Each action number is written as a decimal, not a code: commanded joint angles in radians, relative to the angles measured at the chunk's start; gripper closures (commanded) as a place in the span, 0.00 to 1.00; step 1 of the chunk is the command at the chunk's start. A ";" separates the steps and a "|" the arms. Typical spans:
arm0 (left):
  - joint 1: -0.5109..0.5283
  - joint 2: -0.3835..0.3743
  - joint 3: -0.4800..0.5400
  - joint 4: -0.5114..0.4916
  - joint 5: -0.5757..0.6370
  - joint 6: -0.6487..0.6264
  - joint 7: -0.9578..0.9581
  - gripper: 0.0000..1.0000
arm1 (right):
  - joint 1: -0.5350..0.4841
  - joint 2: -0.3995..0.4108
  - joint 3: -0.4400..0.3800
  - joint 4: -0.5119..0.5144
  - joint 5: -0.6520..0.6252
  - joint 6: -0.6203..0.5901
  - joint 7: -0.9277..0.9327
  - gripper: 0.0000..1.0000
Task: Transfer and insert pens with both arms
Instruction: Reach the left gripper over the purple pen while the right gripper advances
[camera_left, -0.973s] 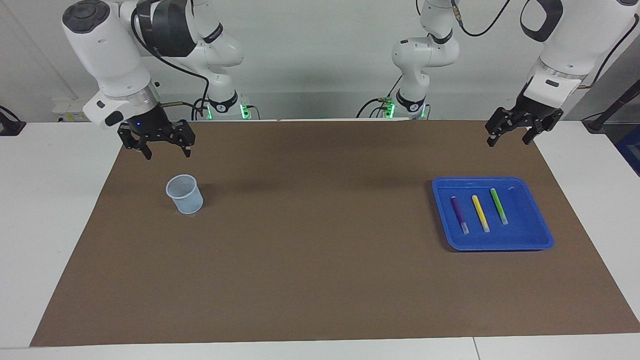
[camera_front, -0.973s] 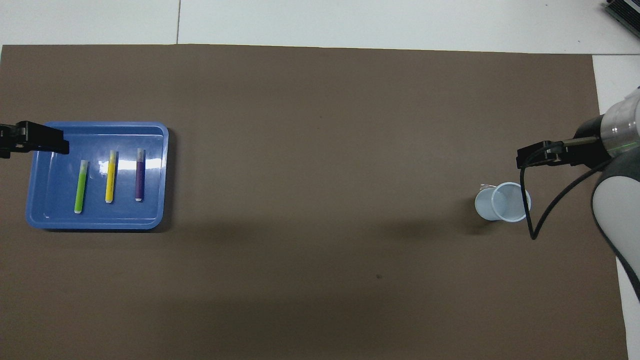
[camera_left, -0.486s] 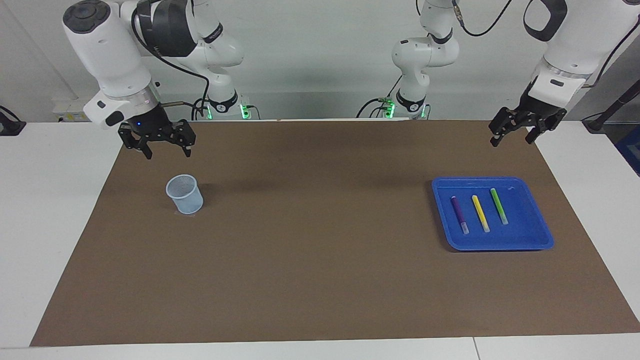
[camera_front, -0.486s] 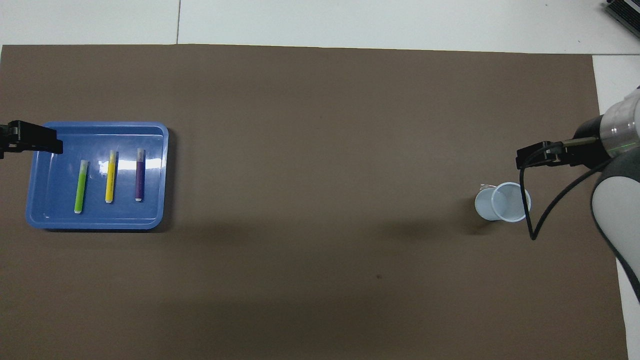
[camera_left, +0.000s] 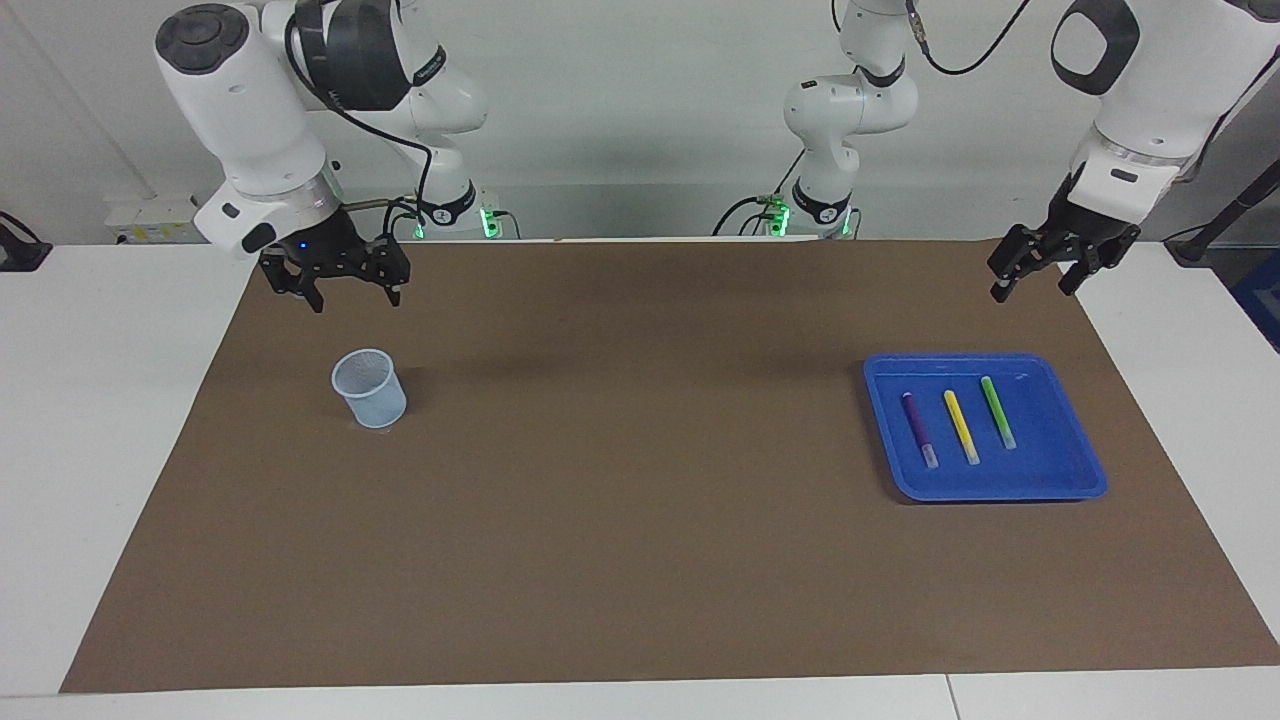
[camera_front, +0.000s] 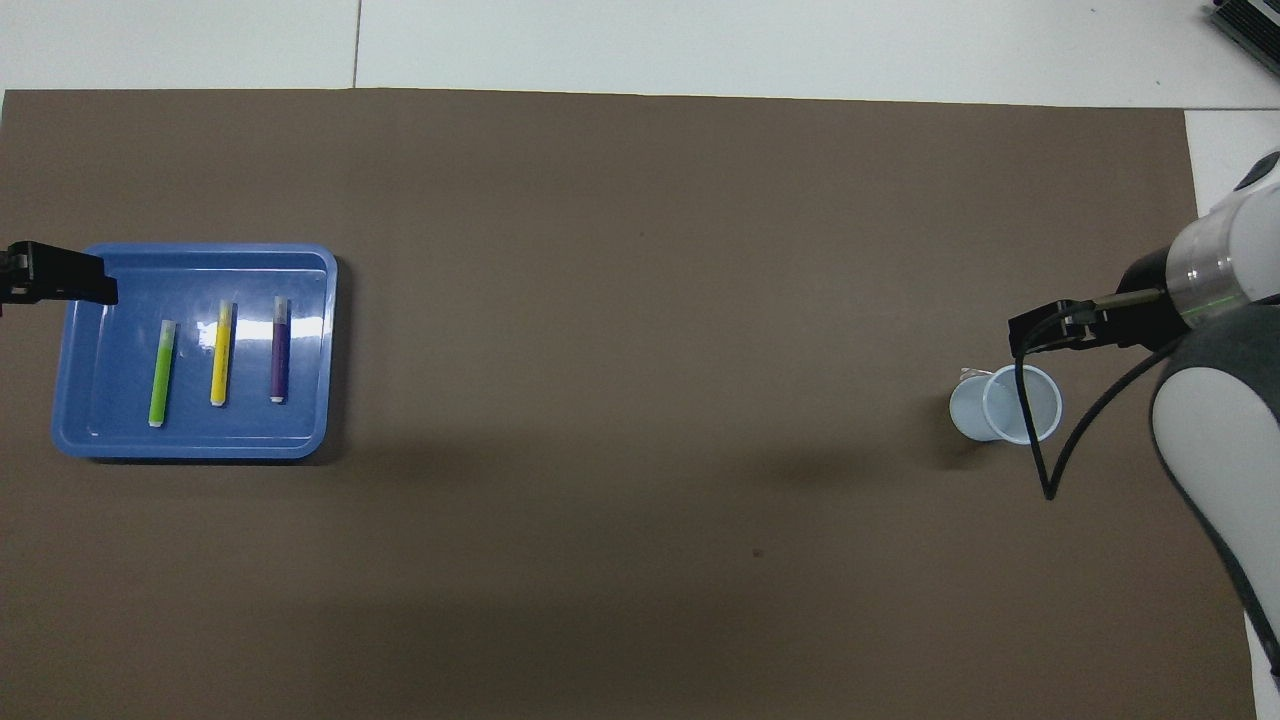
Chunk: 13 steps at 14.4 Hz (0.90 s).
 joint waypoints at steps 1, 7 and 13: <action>0.008 -0.055 -0.004 -0.102 -0.042 0.042 -0.007 0.00 | 0.028 -0.034 0.003 -0.037 0.040 0.002 -0.011 0.00; -0.005 -0.049 -0.004 -0.225 -0.045 0.136 -0.005 0.00 | 0.094 -0.048 0.005 -0.063 0.166 0.023 0.007 0.00; 0.004 0.002 -0.004 -0.314 -0.046 0.267 0.001 0.00 | 0.195 -0.111 0.005 -0.192 0.212 0.103 0.111 0.00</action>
